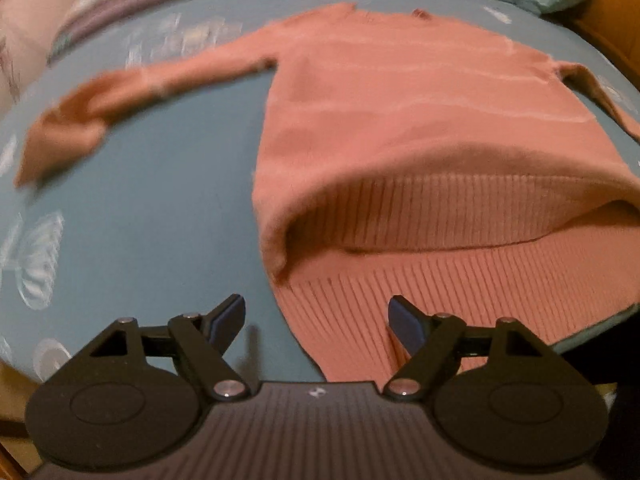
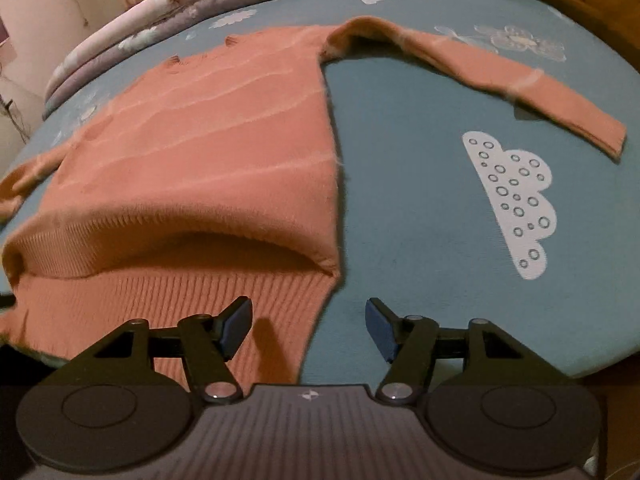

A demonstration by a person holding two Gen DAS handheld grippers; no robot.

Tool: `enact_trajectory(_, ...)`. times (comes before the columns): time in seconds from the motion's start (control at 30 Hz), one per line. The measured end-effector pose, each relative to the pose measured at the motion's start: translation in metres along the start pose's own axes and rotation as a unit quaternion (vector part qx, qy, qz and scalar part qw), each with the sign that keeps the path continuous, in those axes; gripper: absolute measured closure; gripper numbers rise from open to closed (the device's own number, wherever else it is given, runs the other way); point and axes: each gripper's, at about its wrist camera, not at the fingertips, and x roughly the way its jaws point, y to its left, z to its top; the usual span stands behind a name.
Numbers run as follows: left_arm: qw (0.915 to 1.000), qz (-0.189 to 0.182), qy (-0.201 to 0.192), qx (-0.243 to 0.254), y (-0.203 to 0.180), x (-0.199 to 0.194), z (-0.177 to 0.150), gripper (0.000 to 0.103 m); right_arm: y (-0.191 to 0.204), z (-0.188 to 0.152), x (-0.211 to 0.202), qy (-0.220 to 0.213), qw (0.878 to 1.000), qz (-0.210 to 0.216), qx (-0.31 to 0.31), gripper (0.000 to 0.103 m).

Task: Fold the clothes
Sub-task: 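Lay the hem over the sweater body and pinch the fold with both grippers, then release the folded hem and lift both grippers above the sweater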

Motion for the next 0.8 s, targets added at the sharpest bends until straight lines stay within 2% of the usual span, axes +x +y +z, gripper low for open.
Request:
enact_trajectory(0.1, 0.9979, -0.029, 0.038, -0.044, 0.004, 0.012, -0.001, 0.026, 0.0, 0.003, 0.001, 0.007, 1.0, 0.02, 0.007, 0.036)
enact_trajectory(0.17, 0.9978, -0.03, 0.036, -0.047, 0.003, 0.013, -0.004, 0.029, -0.002, 0.0, -0.001, 0.011, 0.999, 0.03, 0.014, 0.037)
enact_trajectory(0.2, 0.998, -0.03, 0.036, -0.042, 0.002, 0.012, -0.004, 0.033, -0.004, -0.001, -0.003, 0.013, 0.999, 0.038, 0.019, 0.039)
enact_trajectory(0.3, 0.9988, -0.036, 0.025, -0.023, -0.001, 0.01, -0.005, 0.049, -0.005, -0.011, -0.01, 0.017, 0.997, 0.065, 0.033, 0.051)
enact_trajectory(0.33, 0.999, -0.036, 0.021, -0.018, -0.001, 0.009, -0.005, 0.052, -0.003, -0.013, -0.011, 0.016, 0.997, 0.069, 0.034, 0.06)
enact_trajectory(0.37, 0.9992, -0.035, 0.017, -0.013, -0.002, 0.008, -0.005, 0.066, -0.001, -0.013, -0.01, 0.015, 0.997, 0.066, 0.033, 0.078)
enact_trajectory(0.4, 0.9993, -0.034, 0.014, -0.006, -0.002, 0.007, -0.004, 0.077, -0.001, -0.013, -0.008, 0.017, 0.997, 0.066, 0.034, 0.085)
enact_trajectory(0.47, 0.9993, -0.036, 0.011, 0.002, -0.002, 0.004, -0.004, 0.087, 0.001, -0.013, -0.007, 0.017, 0.997, 0.069, 0.028, 0.093)
enact_trajectory(0.57, 0.9993, -0.03, 0.005, 0.021, -0.002, -0.001, -0.003, 0.099, 0.008, -0.012, -0.015, 0.024, 0.999, 0.044, -0.013, 0.094)
enact_trajectory(0.6, 0.9993, -0.018, 0.003, 0.033, -0.003, -0.005, -0.003, 0.103, 0.01, -0.011, -0.018, 0.026, 0.999, 0.036, -0.027, 0.094)
enact_trajectory(0.63, 0.9989, 0.001, 0.001, 0.047, -0.003, -0.006, -0.003, 0.103, 0.013, -0.011, -0.021, 0.029, 0.998, 0.028, -0.041, 0.094)
enact_trajectory(0.67, 0.9988, 0.005, 0.002, 0.049, 0.001, -0.01, -0.006, 0.103, 0.015, -0.011, -0.024, 0.031, 0.998, 0.02, -0.055, 0.094)
enact_trajectory(0.8, 0.9996, 0.012, 0.014, 0.02, 0.023, -0.011, -0.014, 0.103, 0.012, -0.013, -0.027, 0.049, 0.997, 0.004, -0.065, 0.094)
